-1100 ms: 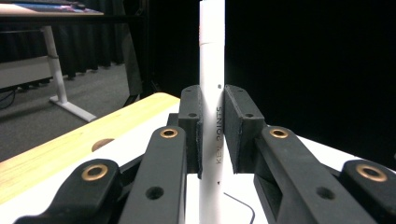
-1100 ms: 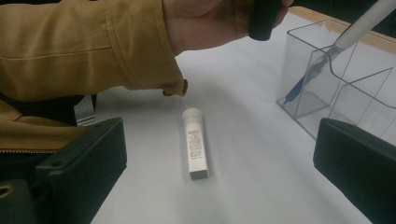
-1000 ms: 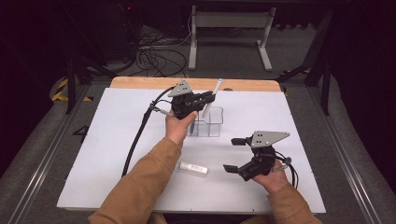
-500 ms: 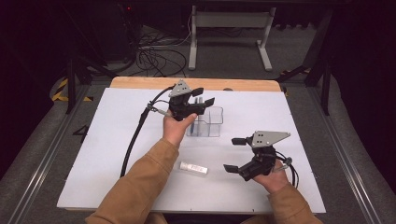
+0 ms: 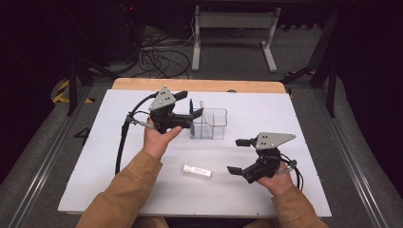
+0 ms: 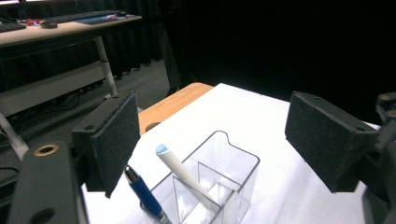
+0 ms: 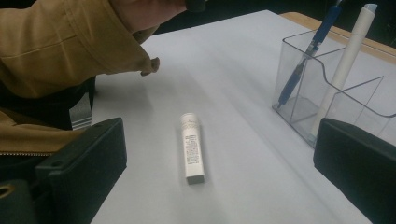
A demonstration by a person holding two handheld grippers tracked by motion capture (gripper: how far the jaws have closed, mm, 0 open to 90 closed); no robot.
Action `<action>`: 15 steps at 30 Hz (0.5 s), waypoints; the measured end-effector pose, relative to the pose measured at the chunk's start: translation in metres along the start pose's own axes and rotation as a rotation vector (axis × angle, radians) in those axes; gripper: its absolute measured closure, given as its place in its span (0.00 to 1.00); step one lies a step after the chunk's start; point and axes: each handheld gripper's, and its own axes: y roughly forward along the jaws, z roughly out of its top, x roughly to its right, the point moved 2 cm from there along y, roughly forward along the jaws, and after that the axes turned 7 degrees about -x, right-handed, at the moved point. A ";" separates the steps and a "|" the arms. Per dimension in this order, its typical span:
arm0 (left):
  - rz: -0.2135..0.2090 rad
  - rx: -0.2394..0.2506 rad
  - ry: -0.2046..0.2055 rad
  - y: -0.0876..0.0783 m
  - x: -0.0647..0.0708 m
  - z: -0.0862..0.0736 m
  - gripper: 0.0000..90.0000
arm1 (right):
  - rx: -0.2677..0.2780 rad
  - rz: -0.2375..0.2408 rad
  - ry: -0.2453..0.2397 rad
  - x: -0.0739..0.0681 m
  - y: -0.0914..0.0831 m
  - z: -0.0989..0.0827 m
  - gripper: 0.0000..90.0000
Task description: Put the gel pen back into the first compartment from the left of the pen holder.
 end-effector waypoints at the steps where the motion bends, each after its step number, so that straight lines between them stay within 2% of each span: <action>1: -0.001 0.001 0.000 -0.002 0.000 0.000 0.20 | 0.000 0.001 0.001 0.000 0.000 0.000 0.03; 8: -0.013 -0.014 0.010 -0.010 0.005 0.000 0.19 | -0.001 0.004 -0.001 0.000 0.001 0.000 0.03; 15: -0.051 -0.043 -0.046 -0.023 0.003 -0.007 0.17 | 0.001 -0.002 0.002 0.001 0.000 0.001 0.03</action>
